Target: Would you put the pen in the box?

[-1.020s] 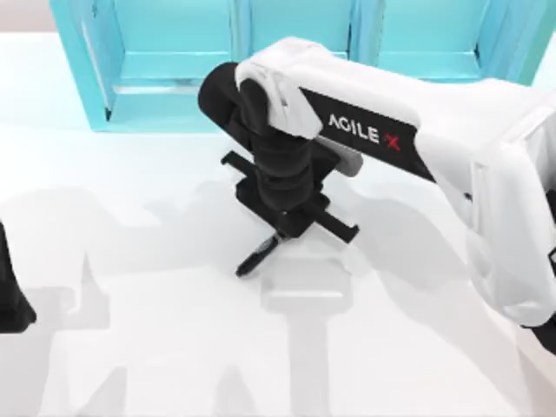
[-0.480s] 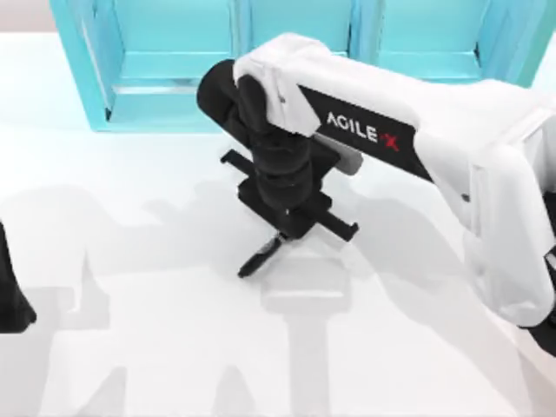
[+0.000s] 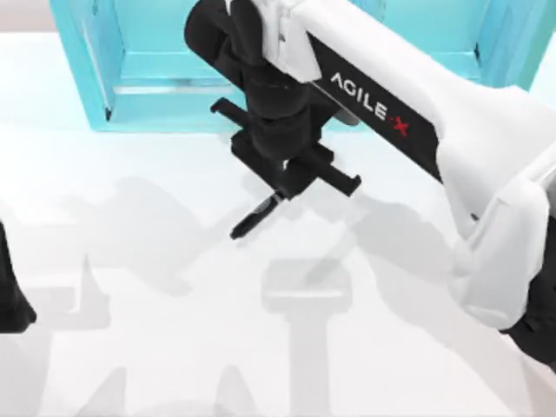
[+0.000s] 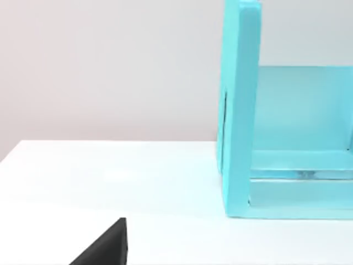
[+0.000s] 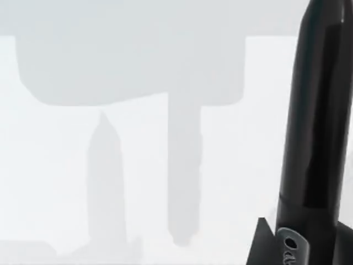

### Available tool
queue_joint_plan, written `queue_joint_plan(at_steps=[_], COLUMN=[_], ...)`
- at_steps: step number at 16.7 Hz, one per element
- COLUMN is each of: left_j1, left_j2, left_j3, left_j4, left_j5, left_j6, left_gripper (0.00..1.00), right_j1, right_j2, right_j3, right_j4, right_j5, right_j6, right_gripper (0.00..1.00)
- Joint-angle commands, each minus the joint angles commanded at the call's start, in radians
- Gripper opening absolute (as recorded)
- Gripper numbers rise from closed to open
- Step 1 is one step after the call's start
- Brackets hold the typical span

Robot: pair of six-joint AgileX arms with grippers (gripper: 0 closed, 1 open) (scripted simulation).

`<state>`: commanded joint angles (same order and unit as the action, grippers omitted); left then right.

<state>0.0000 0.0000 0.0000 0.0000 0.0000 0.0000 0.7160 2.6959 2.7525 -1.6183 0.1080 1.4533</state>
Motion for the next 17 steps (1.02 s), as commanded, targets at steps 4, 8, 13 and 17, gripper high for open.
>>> queue_joint_plan(at_steps=[4,8,13,17], left_j1=[0.0,0.0,0.0,0.0], left_j2=[0.0,0.0,0.0,0.0], left_j3=[0.0,0.0,0.0,0.0], left_j4=[0.0,0.0,0.0,0.0], left_j5=[0.0,0.0,0.0,0.0], left_j6=[0.0,0.0,0.0,0.0], left_gripper=[1.0,1.0,1.0,1.0], right_j1=[-0.005,-0.006,-0.069,-0.282], right_j2=[0.021,0.021,-0.033,-0.177], right_j3=[0.136,0.143,0.077,-0.149], right_j4=[-0.121,-0.128,-0.103,-0.04], right_j5=[0.005,0.006,0.006,0.009], right_j6=[-0.004,-0.005,-0.021,-0.073], right_gripper=[0.0,0.0,0.0,0.0])
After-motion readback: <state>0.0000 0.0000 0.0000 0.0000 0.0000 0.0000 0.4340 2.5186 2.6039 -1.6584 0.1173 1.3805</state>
